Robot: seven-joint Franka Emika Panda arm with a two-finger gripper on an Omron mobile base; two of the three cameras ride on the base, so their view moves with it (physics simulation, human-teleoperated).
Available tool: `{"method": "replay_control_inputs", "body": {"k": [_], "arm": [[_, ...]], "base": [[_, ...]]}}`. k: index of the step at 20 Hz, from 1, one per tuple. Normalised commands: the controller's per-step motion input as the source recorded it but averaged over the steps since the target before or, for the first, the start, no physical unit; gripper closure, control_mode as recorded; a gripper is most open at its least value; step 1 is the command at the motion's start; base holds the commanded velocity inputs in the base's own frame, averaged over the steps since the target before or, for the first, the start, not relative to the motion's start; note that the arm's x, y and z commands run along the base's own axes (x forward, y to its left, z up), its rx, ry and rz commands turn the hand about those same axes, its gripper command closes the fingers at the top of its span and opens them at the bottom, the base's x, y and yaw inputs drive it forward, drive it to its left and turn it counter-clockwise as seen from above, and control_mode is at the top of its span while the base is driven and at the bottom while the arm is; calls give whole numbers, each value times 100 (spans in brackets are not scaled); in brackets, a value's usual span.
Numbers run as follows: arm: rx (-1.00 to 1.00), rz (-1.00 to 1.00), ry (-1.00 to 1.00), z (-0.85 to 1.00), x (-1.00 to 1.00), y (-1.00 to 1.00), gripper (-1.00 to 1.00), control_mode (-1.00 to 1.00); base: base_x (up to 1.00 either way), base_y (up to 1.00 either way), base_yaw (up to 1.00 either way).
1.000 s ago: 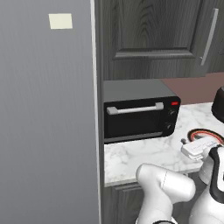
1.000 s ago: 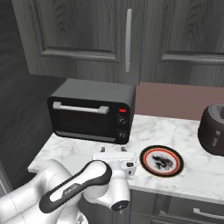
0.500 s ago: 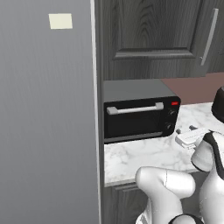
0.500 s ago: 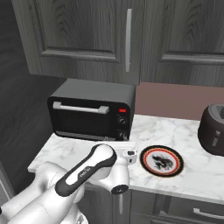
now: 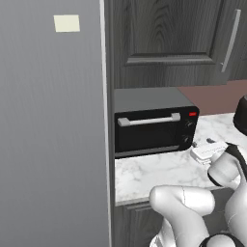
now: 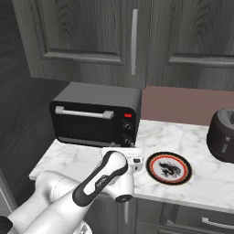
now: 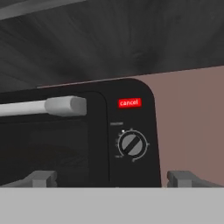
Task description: Pull the toaster oven rack outwards. Pick up the baguette from the plate and place it on the toaster oven rack. Close the toaster oven door fully and set the temperature to the lowest setting.
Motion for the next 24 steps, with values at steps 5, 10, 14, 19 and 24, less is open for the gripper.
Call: {"method": "replay_control_inputs", "body": {"k": [5,10,14,19,24], "arm": [[0,-3,-3,-1,0,18,-100,-100],[0,-1,0,-2,4,21,-100,-100],[0,0,0,-9,1,14,-100,-100],[0,0,1,-3,1,27,-100,-100],[0,0,0,-1,8,16,-100,-100]], "base": [[0,0,0],[0,0,0],[0,0,0],[0,0,0],[0,0,0]]}}
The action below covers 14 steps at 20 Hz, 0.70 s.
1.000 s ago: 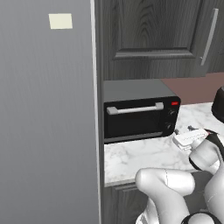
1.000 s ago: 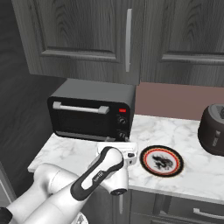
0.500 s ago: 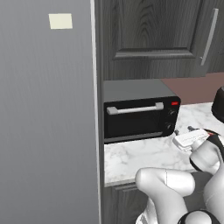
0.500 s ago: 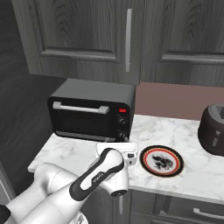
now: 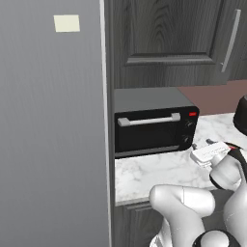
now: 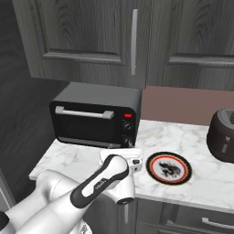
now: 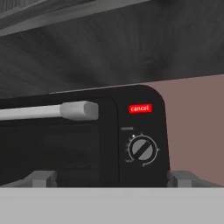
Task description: Pull the toaster oven rack outwards. Pick up the baguette from the plate and place it on the toaster oven rack. Close the toaster oven door fully and set the temperature to the lowest setting.
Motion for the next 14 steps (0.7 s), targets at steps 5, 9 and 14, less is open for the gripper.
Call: {"method": "replay_control_inputs", "body": {"k": [5,9,14], "arm": [[0,0,3,0,22,23,-100,-100],[0,-2,2,0,26,22,-100,-100],[0,-3,0,0,8,5,-100,-100]], "base": [[0,0,0],[0,0,0],[0,0,0]]}}
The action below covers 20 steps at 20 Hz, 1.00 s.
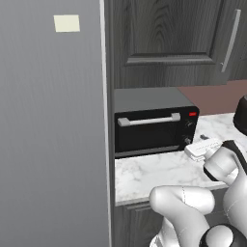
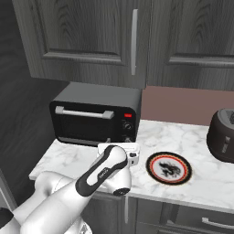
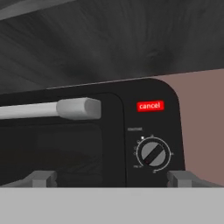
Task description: Pull the toaster oven rack outwards. Pick up the baguette from the plate and place it on the toaster oven rack. Close the toaster oven door fully and set the temperature to the lowest setting.
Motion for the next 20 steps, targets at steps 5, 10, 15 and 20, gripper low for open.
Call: {"method": "replay_control_inputs", "body": {"k": [5,10,15,20], "arm": [[2,-1,0,0,2,0,-100,-100],[13,0,3,0,0,0,-100,-100],[19,0,7,-2,0,-1,-100,-100],[17,0,8,-23,0,0,-100,-100]], "base": [[0,0,0],[0,0,0],[0,0,0],[0,0,0]]}}
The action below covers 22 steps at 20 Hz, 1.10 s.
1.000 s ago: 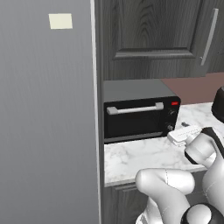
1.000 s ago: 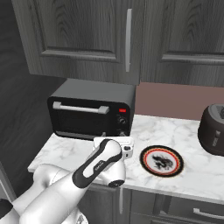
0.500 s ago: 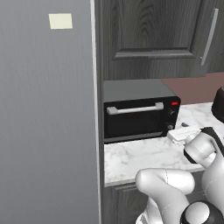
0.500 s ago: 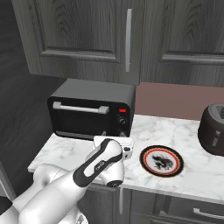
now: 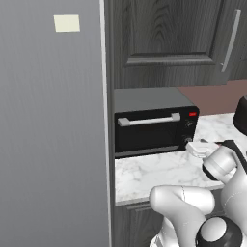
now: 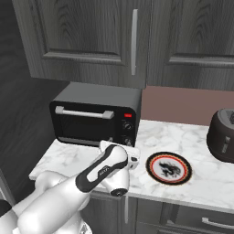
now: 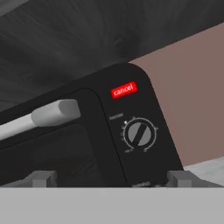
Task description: Pull the toaster oven rack outwards. Pick up the baguette from the plate and place it on the toaster oven rack. Close the toaster oven door fully and set the temperature to the lowest setting.
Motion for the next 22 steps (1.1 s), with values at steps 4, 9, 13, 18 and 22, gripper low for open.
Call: {"method": "replay_control_inputs", "body": {"k": [4,9,13,18,22], "arm": [[11,0,5,-32,0,0,-100,-100],[1,-2,0,-20,0,0,-100,-100],[0,0,0,-5,3,2,-100,-100],[0,0,3,-10,12,1,-100,-100],[0,0,14,-4,23,0,-100,-100]], "base": [[0,0,0],[0,0,0],[0,0,0],[0,0,0],[0,0,0]]}}
